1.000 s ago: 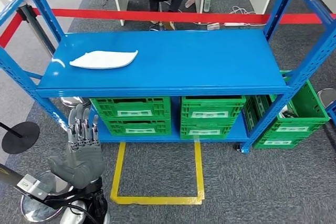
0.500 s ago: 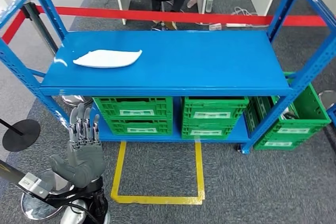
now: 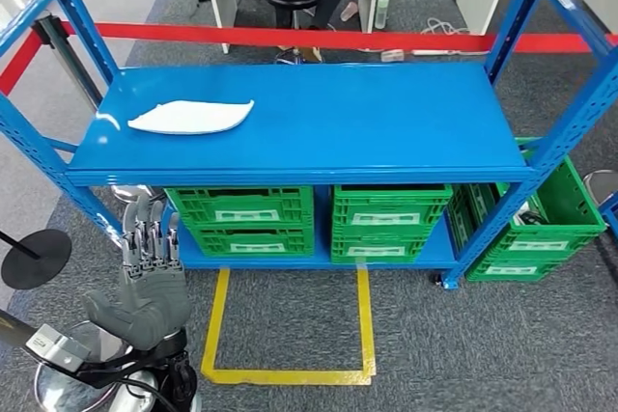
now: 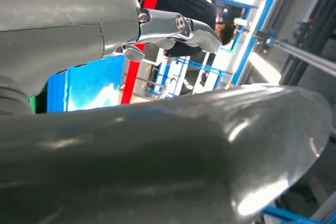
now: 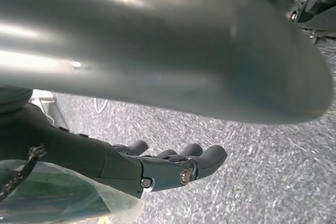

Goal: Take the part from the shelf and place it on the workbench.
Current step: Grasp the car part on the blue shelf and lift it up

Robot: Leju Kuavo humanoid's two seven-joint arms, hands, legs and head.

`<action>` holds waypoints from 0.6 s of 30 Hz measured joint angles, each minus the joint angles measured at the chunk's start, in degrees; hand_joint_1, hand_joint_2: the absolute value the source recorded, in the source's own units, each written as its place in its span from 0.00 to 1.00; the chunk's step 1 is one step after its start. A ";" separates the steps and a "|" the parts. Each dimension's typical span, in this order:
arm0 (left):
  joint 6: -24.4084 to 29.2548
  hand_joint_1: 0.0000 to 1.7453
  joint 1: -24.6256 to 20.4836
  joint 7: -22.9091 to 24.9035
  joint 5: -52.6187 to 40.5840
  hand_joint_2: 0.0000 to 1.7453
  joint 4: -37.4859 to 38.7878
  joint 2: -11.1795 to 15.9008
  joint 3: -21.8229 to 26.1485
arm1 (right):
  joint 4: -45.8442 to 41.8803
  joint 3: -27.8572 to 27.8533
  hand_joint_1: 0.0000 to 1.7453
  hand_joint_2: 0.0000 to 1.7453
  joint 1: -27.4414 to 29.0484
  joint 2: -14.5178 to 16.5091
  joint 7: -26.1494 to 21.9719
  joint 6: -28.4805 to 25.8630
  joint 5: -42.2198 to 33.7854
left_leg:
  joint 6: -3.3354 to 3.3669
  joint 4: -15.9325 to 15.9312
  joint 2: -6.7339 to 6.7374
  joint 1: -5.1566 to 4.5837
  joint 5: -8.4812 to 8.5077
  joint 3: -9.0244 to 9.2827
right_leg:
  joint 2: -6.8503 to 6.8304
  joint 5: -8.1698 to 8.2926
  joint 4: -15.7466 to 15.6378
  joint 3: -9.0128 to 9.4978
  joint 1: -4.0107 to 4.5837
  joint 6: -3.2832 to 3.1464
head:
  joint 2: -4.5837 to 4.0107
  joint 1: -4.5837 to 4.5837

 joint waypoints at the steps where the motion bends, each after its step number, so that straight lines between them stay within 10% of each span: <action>1: 0.04 0.00 0.01 -0.03 0.04 0.00 -0.02 -0.01 0.00 | -0.01 -0.02 0.00 0.00 -0.06 0.00 -0.02 0.00 0.00 | 0.08 -0.55 -0.06 -0.05 -0.16 0.18 | -0.03 0.01 -0.09 0.15 0.05 0.33 | -0.01 -0.05; 4: 0.20 0.00 -0.03 -0.08 0.07 0.00 -0.07 -0.13 -0.03 | -0.02 -0.04 0.00 0.00 -0.25 -0.02 0.02 -0.13 0.08 | 0.44 -1.71 -0.04 0.44 -0.20 0.93 | -0.04 -1.33 1.36 -0.72 0.01 1.13 | 0.00 0.05; 9: 0.45 0.00 -0.06 -0.09 -0.08 0.00 -0.12 -0.15 -0.06 | -0.03 -0.22 0.00 0.00 -0.01 -0.02 0.05 -0.27 0.21 | 1.17 -2.06 -0.01 0.48 -1.13 1.95 | 0.03 -4.92 16.43 -10.44 -0.12 1.81 | 0.00 0.33; 13: 0.90 0.00 -0.08 -0.09 -0.45 0.00 -0.12 -0.15 -0.06 | -0.02 -0.34 0.00 0.00 0.07 -0.11 0.01 -0.40 0.26 | 0.50 -1.92 -0.23 0.37 -2.73 3.79 | 0.01 3.73 5.29 -6.99 -0.07 1.46 | 0.00 0.46; 18: 1.15 0.00 -0.20 -0.07 -0.66 0.00 -0.13 -0.11 -0.08 | -0.01 -0.41 0.00 0.00 0.00 -0.14 0.01 -0.48 0.24 | -0.73 -1.39 -0.14 0.08 -3.76 3.62 | 0.28 3.48 1.23 -5.01 -0.09 -0.07 | 0.01 0.14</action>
